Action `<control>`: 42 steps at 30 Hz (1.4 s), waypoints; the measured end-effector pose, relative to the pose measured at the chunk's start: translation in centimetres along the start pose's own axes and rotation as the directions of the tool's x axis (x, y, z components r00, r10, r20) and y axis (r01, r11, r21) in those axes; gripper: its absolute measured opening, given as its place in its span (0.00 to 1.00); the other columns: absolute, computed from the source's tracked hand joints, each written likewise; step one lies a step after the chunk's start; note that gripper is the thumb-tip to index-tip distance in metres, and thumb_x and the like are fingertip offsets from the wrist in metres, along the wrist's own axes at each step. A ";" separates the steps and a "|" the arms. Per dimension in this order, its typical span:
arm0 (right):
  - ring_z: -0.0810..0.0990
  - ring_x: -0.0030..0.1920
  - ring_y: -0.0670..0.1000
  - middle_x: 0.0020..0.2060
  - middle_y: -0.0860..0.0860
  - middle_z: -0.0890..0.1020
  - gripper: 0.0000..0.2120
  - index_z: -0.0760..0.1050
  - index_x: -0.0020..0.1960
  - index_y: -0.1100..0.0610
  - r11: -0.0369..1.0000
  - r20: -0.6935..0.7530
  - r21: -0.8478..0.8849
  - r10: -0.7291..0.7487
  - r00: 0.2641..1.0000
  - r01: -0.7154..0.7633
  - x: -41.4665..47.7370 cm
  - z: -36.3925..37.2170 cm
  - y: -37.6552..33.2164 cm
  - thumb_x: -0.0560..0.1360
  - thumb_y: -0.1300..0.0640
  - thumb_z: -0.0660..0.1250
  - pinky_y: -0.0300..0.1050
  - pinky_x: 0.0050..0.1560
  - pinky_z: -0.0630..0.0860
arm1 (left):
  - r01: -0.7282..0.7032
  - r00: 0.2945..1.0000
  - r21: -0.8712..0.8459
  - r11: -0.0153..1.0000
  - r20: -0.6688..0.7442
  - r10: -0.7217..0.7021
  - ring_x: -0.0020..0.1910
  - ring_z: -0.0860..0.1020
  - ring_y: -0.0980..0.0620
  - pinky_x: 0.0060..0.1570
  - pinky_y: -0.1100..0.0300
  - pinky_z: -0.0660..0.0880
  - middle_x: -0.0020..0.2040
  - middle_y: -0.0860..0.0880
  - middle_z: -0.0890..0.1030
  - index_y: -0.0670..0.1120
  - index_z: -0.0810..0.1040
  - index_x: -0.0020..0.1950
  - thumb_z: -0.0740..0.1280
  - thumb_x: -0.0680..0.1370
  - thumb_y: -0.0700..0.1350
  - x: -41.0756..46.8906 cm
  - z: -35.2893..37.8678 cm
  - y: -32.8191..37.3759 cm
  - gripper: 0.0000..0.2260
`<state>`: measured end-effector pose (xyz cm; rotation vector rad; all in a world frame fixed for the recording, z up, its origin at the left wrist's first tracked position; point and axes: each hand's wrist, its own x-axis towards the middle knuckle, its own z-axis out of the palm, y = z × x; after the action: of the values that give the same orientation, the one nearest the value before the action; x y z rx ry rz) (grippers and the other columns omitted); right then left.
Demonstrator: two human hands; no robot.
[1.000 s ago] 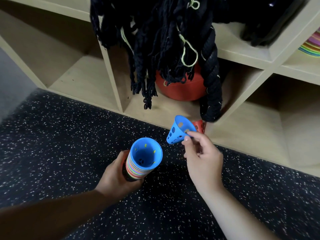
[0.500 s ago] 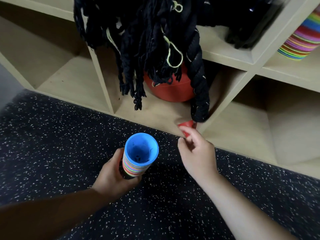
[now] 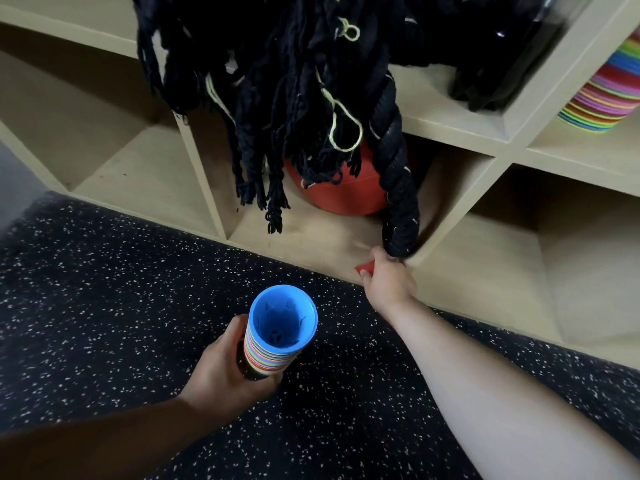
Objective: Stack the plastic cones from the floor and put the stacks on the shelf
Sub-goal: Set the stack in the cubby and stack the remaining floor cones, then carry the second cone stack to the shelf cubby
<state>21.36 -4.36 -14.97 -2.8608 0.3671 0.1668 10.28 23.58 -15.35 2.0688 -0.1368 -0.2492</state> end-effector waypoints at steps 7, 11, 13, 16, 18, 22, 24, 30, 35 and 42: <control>0.81 0.51 0.59 0.51 0.56 0.83 0.10 0.76 0.59 0.53 0.999 0.014 0.001 -0.034 0.999 0.034 -2.8 -0.5 0.5 0.81 0.52 0.61 0.47 0.48 0.78 | 0.013 1.000 0.001 1.000 -0.001 -0.013 0.50 0.82 0.60 0.47 0.69 0.77 0.50 0.62 0.83 0.57 0.71 0.61 0.82 0.64 0.42 -0.1 -0.4 0.4 0.31; 0.79 0.36 0.50 0.36 0.46 0.82 0.03 0.79 0.50 0.50 0.883 -0.196 0.442 -0.078 0.978 0.159 -7.1 -3.0 0.0 0.78 0.52 0.68 0.43 0.36 0.73 | 0.022 1.000 -0.016 1.000 0.003 -0.022 0.51 0.82 0.60 0.51 0.63 0.79 0.51 0.61 0.83 0.58 0.71 0.62 0.81 0.64 0.43 -0.3 -0.4 0.7 0.32; 0.77 0.33 0.49 0.34 0.47 0.81 0.01 0.79 0.48 0.49 0.768 -0.295 0.580 -0.113 0.949 0.272 -10.0 -5.6 -0.8 0.77 0.53 0.69 0.43 0.35 0.73 | 0.027 1.000 -0.025 0.999 0.008 -0.026 0.52 0.82 0.59 0.53 0.58 0.80 0.52 0.60 0.83 0.58 0.71 0.63 0.81 0.64 0.45 -0.4 -0.3 0.9 0.32; 0.79 0.36 0.51 0.35 0.49 0.81 0.03 0.77 0.49 0.46 0.594 -0.425 0.683 -0.151 0.893 0.426 -14.4 -10.1 -2.1 0.77 0.49 0.67 0.41 0.38 0.75 | 0.045 0.999 -0.047 0.998 0.006 -0.045 0.50 0.83 0.58 0.52 0.53 0.81 0.51 0.58 0.84 0.58 0.71 0.62 0.81 0.64 0.45 -1.0 0.2 1.3 0.31; 0.78 0.35 0.50 0.35 0.49 0.80 0.04 0.76 0.50 0.47 0.525 -0.482 0.682 -0.202 0.853 0.510 -16.7 -12.4 -2.8 0.77 0.49 0.65 0.39 0.37 0.75 | 0.044 0.999 -0.057 0.997 0.006 -0.044 0.50 0.83 0.57 0.52 0.51 0.81 0.51 0.58 0.84 0.58 0.71 0.61 0.80 0.64 0.46 -1.6 0.7 1.8 0.30; 0.78 0.32 0.49 0.35 0.47 0.80 0.05 0.77 0.53 0.46 0.506 -0.475 0.627 -0.355 0.805 0.593 -19.2 -13.4 -3.3 0.78 0.49 0.66 0.40 0.35 0.75 | 0.034 0.999 -0.082 0.996 0.024 -0.032 0.50 0.84 0.55 0.53 0.50 0.80 0.51 0.56 0.85 0.55 0.72 0.61 0.80 0.64 0.45 -2.5 1.6 3.1 0.30; 0.76 0.32 0.48 0.36 0.46 0.79 0.07 0.77 0.54 0.47 0.516 -0.439 0.596 -0.432 0.788 0.615 -19.7 -12.8 -3.0 0.78 0.47 0.66 0.40 0.34 0.74 | 0.017 1.000 -0.084 0.996 0.024 -0.015 0.49 0.84 0.57 0.52 0.54 0.81 0.51 0.57 0.85 0.55 0.72 0.62 0.81 0.64 0.45 -2.9 1.9 4.2 0.30; 0.73 0.41 0.37 0.45 0.44 0.73 0.25 0.76 0.65 0.52 0.683 -0.379 0.275 -0.569 0.730 0.676 -20.1 -14.2 -0.9 0.72 0.42 0.72 0.27 0.42 0.68 | -0.013 1.000 -0.078 0.997 -0.009 0.012 0.46 0.83 0.61 0.47 0.65 0.78 0.47 0.58 0.85 0.53 0.74 0.59 0.82 0.64 0.45 -4.3 2.2 7.4 0.27; 0.76 0.64 0.50 0.65 0.52 0.74 0.24 0.75 0.68 0.57 0.647 -0.354 0.079 -0.693 0.629 0.758 -20.5 -17.0 0.6 0.76 0.46 0.69 0.45 0.65 0.73 | -0.024 1.000 -0.082 0.996 -0.007 0.024 0.46 0.84 0.60 0.49 0.61 0.80 0.47 0.58 0.85 0.52 0.74 0.58 0.82 0.64 0.46 -5.8 1.7 10.6 0.27; 0.76 0.66 0.58 0.64 0.60 0.77 0.20 0.76 0.66 0.65 0.558 -0.429 -0.156 -0.781 0.453 0.815 -19.9 -21.8 3.0 0.75 0.61 0.72 0.52 0.66 0.73 | -0.125 0.990 -0.006 0.992 -0.065 0.124 0.45 0.83 0.61 0.48 0.57 0.81 0.46 0.58 0.85 0.57 0.75 0.56 0.81 0.62 0.49 -6.3 1.1 17.0 0.26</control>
<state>3.16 -8.18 8.17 -2.6125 -0.9292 -0.7006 3.99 15.62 -0.22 2.0470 -0.2241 -0.1064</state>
